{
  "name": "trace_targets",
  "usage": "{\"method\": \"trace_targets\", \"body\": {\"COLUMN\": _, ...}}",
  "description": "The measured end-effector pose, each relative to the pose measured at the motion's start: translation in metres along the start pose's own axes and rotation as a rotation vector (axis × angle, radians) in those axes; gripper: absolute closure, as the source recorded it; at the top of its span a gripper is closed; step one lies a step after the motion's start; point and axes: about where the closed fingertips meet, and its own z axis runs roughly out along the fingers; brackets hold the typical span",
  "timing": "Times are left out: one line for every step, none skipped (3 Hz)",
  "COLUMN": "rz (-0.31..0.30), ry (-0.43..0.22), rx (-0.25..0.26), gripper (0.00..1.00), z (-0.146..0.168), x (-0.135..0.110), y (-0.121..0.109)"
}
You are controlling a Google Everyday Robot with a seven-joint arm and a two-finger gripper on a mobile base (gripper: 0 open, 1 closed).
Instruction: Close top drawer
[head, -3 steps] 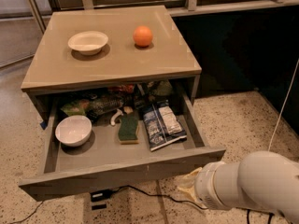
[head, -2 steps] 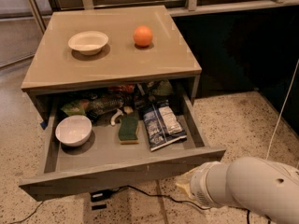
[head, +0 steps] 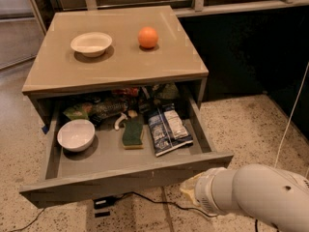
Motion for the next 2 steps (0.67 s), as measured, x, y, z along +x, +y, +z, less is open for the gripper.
{"method": "trace_targets", "body": {"rz": 0.008, "ry": -0.029, "rx": 0.004, "gripper": 1.0, "z": 0.0098, "x": -0.0076, "y": 0.0005}}
{"method": "trace_targets", "body": {"rz": 0.012, "ry": -0.054, "rx": 0.005, "gripper": 1.0, "z": 0.0188, "x": -0.0169, "y": 0.0001}}
